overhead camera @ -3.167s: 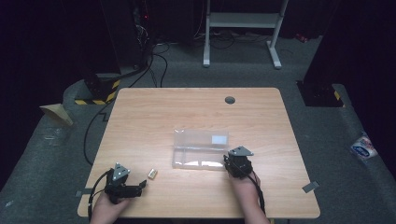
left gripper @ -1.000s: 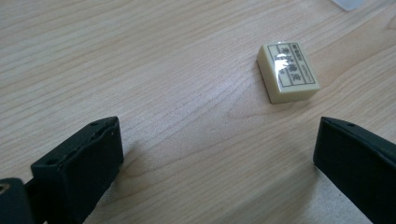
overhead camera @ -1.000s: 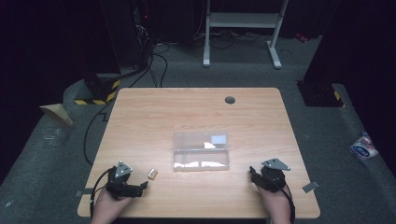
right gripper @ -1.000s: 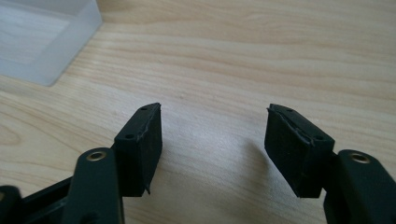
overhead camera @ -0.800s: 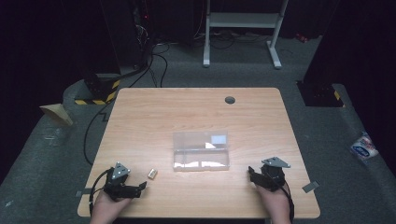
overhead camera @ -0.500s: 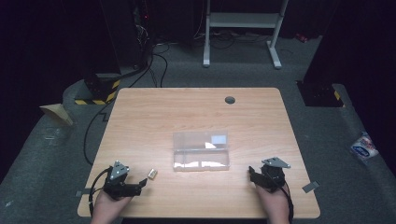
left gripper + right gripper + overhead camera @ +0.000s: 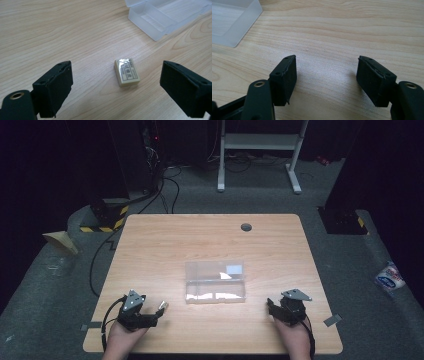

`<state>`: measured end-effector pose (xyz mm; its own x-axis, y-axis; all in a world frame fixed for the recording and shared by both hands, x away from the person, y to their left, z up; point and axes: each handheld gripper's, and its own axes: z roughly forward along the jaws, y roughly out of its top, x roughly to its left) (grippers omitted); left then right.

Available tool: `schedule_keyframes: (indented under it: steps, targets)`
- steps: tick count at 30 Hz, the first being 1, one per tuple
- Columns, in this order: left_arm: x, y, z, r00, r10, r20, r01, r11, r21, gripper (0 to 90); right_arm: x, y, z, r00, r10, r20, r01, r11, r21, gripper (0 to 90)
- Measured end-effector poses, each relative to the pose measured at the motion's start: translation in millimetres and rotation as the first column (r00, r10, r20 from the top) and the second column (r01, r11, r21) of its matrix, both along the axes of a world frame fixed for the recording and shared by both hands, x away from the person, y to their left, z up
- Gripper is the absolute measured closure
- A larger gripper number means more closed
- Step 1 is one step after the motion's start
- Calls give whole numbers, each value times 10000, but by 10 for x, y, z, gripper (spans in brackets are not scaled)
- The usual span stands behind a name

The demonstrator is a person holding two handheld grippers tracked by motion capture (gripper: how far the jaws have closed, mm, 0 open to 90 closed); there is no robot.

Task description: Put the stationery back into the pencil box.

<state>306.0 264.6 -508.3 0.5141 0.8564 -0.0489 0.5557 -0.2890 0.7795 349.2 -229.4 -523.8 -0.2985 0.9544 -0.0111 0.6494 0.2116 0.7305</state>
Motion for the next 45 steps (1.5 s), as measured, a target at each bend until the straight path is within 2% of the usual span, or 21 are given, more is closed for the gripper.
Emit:
schedule_keyframes:
  steps: [7, 9, 10, 13, 15, 17, 21, 22, 24, 34, 39, 45]
  targets:
    - [10, -34, -38, 9998, -177, 1, 177, 9998, 20, 160, -3, 0, 0, 10000, -20, 15, 20, 10000, -30, 324]
    - [9, -39, -40, 9997, -256, 39, 256, 9996, 75, 201, -3, 1, 0, 10000, -20, 14, 20, 10000, -31, 324]
    - [12, -48, -56, 9994, -356, -17, 356, 9993, -80, 224, -3, 1, 0, 10000, -21, 14, 21, 10000, -35, 324]
    - [13, -77, -78, 9992, -383, -100, 382, 9992, -89, 297, -6, 5, 1, 10000, -66, -1, 66, 10000, -16, 324]
    - [24, -105, -104, 9983, -557, -151, 560, 9983, 159, 326, -11, 7, 1, 10000, -88, -21, 88, 10000, -33, 325]
    - [33, -135, -111, 9982, -540, -254, 545, 9983, 186, 370, -10, 7, 2, 10000, -93, -26, 93, 10000, -27, 325]
    - [57, -152, -115, 9990, -404, -213, 408, 9990, 163, 454, -10, 6, 1, 10000, -85, -11, 85, 10000, -44, 325]
    - [62, -156, -118, 9993, -351, -150, 355, 9989, 315, 470, -10, 6, 1, 10000, -76, -7, 76, 10000, -49, 325]
    - [62, -172, -133, 9996, -222, -195, 227, 9993, 294, 512, -10, 6, 1, 10000, -76, -7, 76, 10000, -50, 325]
    - [68, -223, -150, 9992, -121, -377, 140, 9985, 522, 613, -11, 8, 1, 9999, -123, 6, 123, 9999, -16, 331]
    - [74, -210, -161, 9996, -138, -255, 150, 9988, 466, 666, -10, 7, 1, 9999, -127, 9, 127, 9999, -9, 334]
    - [61, -215, -166, 9997, -185, -156, 193, 9983, 559, 675, -11, 7, 0, 9999, -122, 15, 122, 9999, -13, 336]
